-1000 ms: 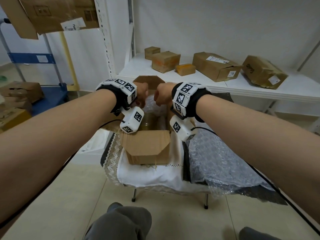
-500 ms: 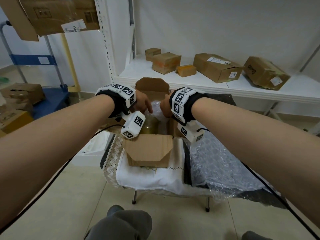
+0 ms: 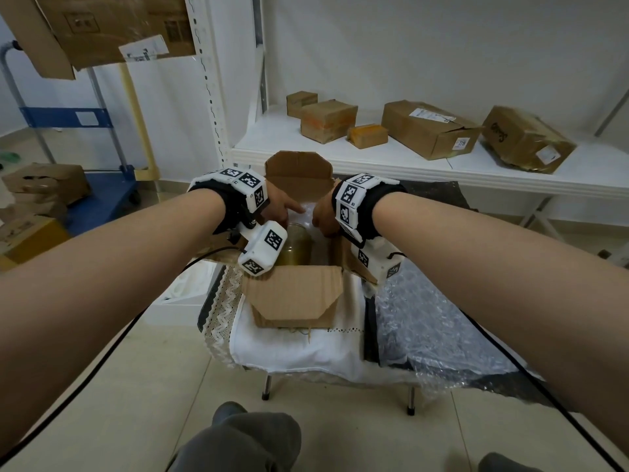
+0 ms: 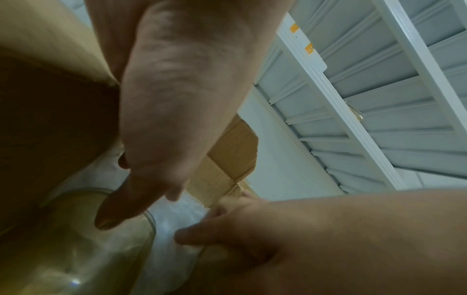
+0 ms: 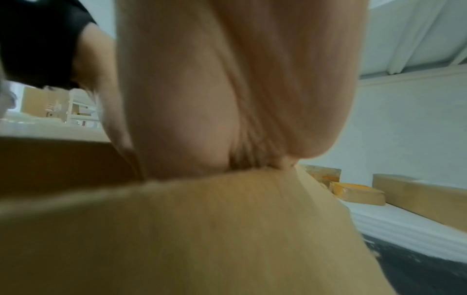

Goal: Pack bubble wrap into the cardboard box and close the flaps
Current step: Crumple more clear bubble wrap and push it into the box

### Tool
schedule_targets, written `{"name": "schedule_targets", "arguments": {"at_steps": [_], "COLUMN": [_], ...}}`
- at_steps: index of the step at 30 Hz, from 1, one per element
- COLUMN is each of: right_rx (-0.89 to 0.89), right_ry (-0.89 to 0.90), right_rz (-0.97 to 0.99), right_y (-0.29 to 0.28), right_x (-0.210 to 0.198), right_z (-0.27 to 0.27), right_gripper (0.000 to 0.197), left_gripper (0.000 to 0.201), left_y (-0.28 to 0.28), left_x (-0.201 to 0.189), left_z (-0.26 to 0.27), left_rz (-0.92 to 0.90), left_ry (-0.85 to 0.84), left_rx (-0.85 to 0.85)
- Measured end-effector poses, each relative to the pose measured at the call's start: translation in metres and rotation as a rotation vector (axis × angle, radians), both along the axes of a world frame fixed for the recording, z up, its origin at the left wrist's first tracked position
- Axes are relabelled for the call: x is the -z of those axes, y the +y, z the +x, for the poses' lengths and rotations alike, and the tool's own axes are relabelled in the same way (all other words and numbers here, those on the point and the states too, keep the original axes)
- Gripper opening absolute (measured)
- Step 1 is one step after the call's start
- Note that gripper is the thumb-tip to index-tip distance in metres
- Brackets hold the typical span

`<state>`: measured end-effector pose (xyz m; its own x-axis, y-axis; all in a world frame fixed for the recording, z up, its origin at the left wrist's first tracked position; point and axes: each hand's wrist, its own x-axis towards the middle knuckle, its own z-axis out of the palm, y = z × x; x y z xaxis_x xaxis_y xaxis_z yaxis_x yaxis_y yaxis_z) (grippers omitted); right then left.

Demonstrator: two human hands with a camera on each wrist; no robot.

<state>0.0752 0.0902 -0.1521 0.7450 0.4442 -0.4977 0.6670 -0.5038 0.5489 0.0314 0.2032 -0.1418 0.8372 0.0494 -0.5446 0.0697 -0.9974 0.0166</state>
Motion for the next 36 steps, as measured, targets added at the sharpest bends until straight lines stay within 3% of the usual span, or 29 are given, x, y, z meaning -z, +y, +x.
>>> {"name": "schedule_targets", "arguments": {"at_steps": [4, 7, 11, 14, 19, 23, 28, 31, 36], "right_rx": [-0.076, -0.076, 0.172, 0.239, 0.235, 0.259, 0.256, 0.241, 0.333], "right_ry": [-0.068, 0.050, 0.080, 0.123, 0.118, 0.145, 0.105, 0.041, -0.041], "right_rz": [0.004, 0.089, 0.349, 0.492, 0.448, 0.833, 1.062, 1.141, 1.189], "right_y": [-0.004, 0.001, -0.019, -0.025, -0.002, -0.028, -0.046, -0.065, -0.109], "right_x": [0.023, 0.035, -0.010, -0.019, 0.013, -0.049, -0.061, -0.070, -0.076], "right_z": [0.022, 0.042, -0.032, -0.044, 0.026, -0.042, -0.041, -0.049, -0.062], "right_gripper": [0.078, 0.073, 0.052, 0.046, 0.051, 0.029, 0.026, 0.025, 0.028], "left_gripper": [0.066, 0.069, 0.073, 0.071, 0.071, 0.059, 0.036, 0.003, 0.011], "left_y": [-0.003, -0.004, -0.004, -0.004, -0.004, -0.007, -0.026, -0.046, -0.089], "left_x": [-0.001, -0.004, -0.004, -0.001, -0.008, -0.016, -0.035, -0.050, -0.060], "left_z": [-0.004, -0.004, -0.005, -0.004, -0.005, -0.007, -0.013, -0.022, -0.034], "left_rz": [0.061, -0.002, -0.048, -0.050, -0.060, -0.098, -0.145, -0.210, -0.373], "left_ry": [-0.123, -0.085, -0.049, -0.063, -0.089, -0.109, -0.248, -0.390, -0.562], "left_rx": [0.055, 0.055, 0.021, 0.023, 0.052, 0.080, 0.087, 0.108, 0.098]}}
